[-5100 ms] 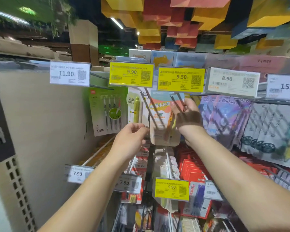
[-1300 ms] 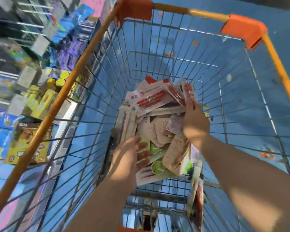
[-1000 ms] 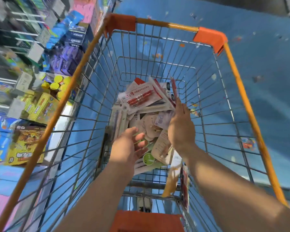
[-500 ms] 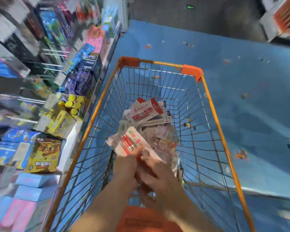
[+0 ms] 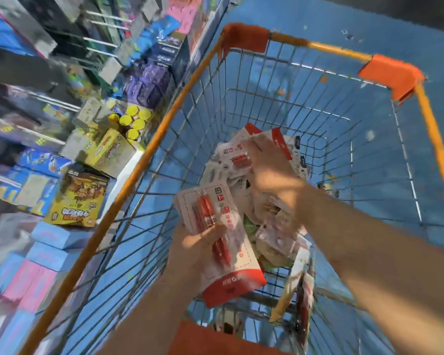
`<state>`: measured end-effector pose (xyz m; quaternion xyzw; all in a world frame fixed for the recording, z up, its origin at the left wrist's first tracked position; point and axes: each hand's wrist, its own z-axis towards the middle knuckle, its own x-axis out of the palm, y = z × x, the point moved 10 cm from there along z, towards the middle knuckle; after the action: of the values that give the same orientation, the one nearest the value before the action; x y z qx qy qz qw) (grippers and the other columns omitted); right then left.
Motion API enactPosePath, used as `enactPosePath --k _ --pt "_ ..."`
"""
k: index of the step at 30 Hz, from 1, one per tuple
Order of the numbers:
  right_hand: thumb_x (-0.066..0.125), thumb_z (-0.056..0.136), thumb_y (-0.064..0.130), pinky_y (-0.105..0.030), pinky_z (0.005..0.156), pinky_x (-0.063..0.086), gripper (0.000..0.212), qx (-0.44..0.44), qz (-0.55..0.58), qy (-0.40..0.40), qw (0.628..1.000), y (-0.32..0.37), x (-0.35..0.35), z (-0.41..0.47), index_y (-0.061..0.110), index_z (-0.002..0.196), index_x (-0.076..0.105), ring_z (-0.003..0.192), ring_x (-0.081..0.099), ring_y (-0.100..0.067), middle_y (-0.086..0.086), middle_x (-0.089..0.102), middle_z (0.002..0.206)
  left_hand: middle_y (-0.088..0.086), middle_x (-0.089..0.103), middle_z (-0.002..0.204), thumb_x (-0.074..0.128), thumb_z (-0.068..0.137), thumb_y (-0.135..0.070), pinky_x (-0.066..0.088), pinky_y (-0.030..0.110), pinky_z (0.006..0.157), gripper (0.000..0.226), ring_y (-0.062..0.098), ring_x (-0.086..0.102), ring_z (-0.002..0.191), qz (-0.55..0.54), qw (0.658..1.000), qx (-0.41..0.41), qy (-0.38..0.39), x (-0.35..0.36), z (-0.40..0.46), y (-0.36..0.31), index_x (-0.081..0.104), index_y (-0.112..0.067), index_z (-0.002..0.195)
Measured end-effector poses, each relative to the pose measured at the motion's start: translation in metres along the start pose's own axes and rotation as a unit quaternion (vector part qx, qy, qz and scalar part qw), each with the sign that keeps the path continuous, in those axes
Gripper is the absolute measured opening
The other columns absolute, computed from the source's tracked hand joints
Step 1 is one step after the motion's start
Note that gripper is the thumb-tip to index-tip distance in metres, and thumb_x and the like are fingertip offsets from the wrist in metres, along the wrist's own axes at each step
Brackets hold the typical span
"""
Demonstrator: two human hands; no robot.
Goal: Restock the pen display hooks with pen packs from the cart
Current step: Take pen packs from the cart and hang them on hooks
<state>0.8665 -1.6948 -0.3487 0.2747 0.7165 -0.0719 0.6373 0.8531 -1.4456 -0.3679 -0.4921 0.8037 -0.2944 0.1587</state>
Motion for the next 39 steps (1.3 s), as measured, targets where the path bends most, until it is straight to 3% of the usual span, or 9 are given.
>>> enactPosePath --k 3,6,12,20,25,29,34,36,39 --pt "0.066 0.089 0.043 -0.055 0.126 0.019 0.093 0.0 -0.021 0.118 0.993 -0.013 0.038 0.048 0.012 0.161 0.016 0.158 0.005 -0.034 -0.01 0.013 0.17 0.016 0.076 0.115 0.094 0.074 -0.031 0.059 0.059 0.091 0.066 0.036 0.074 0.104 0.041 0.999 -0.004 -0.014 -0.007 0.022 0.02 0.065 -0.012 0.13" --pt "0.052 0.076 0.07 -0.063 0.121 0.025 0.111 -0.01 -0.06 0.185 0.981 -0.015 0.074 0.066 0.016 0.162 0.007 0.158 0.002 -0.035 -0.007 0.0 0.172 0.009 0.079 0.097 0.096 0.042 -0.066 0.063 0.044 0.069 0.108 0.03 0.076 0.084 0.054 0.997 -0.036 0.04 -0.013 0.048 0.061 0.068 -0.004 0.125" --pt "0.063 0.095 0.034 -0.057 0.119 0.027 0.085 -0.009 -0.11 0.195 0.975 -0.018 0.1 0.061 0.01 0.161 0.014 0.15 0.016 -0.046 -0.021 0.015 0.165 -0.005 0.079 0.108 0.088 0.061 -0.049 0.058 0.055 0.095 0.062 0.023 0.076 0.102 0.099 0.995 0.012 0.011 -0.013 0.028 0.036 0.069 -0.036 0.119" --pt "0.082 0.072 0.065 -0.06 0.126 0.012 0.11 -0.003 -0.107 0.208 0.972 -0.043 0.083 0.056 0.026 0.159 0.027 0.158 -0.005 -0.038 -0.009 -0.009 0.172 -0.003 0.08 0.098 0.085 0.081 -0.019 0.059 0.055 0.092 0.039 0.021 0.077 0.093 0.097 0.995 -0.009 0.0 -0.008 0.027 0.036 0.068 -0.03 0.114" --pt "0.082 0.056 0.079 -0.063 0.12 0.013 0.139 0.054 -0.132 0.23 0.963 -0.055 0.089 0.044 0.024 0.162 0.01 0.152 0.012 -0.04 -0.013 0.015 0.166 -0.004 0.08 0.096 0.087 0.08 -0.022 0.058 0.054 0.093 0.038 0.023 0.077 0.093 0.098 0.994 -0.042 0.001 -0.007 0.026 0.041 0.066 -0.033 0.109" --pt "0.075 0.051 0.088 -0.06 0.119 0.014 0.132 0.086 -0.157 0.226 0.958 -0.058 0.084 0.03 0.017 0.153 0.03 0.147 0.018 -0.04 -0.016 0.03 0.154 -0.006 0.08 0.094 0.087 0.08 -0.026 0.061 0.045 0.085 0.043 0.015 0.078 0.085 0.113 0.993 -0.026 0.012 -0.007 0.025 0.044 0.064 -0.029 0.117" --pt "0.084 0.059 0.075 -0.047 0.102 0.047 0.115 0.15 -0.053 0.171 0.972 -0.061 0.072 -0.008 0.012 0.146 0.043 0.127 0.05 -0.036 -0.014 0.049 0.141 -0.002 0.08 0.103 0.092 0.071 -0.041 0.061 0.051 0.087 0.055 0.022 0.077 0.096 0.124 0.991 -0.023 0.034 0.004 0.018 0.043 0.067 -0.031 0.119" --pt "0.088 0.062 0.066 -0.036 0.08 0.056 0.095 0.179 0.017 0.176 0.968 -0.059 0.073 -0.032 0.018 0.137 0.054 0.103 0.062 -0.024 -0.006 0.06 0.124 0.005 0.079 0.107 0.097 0.053 -0.058 0.061 0.055 0.086 0.084 0.028 0.077 0.097 0.108 0.992 -0.045 0.044 0.008 0.017 0.052 0.066 -0.026 0.124" --pt "0.088 0.072 0.051 -0.03 0.059 0.053 0.049 0.227 0.113 0.167 0.953 -0.055 0.074 -0.07 0.03 0.11 0.066 0.074 0.064 -0.012 0.006 0.069 0.09 0.0 0.075 0.102 0.091 0.075 -0.029 0.059 0.033 0.072 0.055 0.013 0.074 0.086 0.121 0.993 -0.003 0.01 0.005 0.003 0.035 0.061 -0.022 0.121"
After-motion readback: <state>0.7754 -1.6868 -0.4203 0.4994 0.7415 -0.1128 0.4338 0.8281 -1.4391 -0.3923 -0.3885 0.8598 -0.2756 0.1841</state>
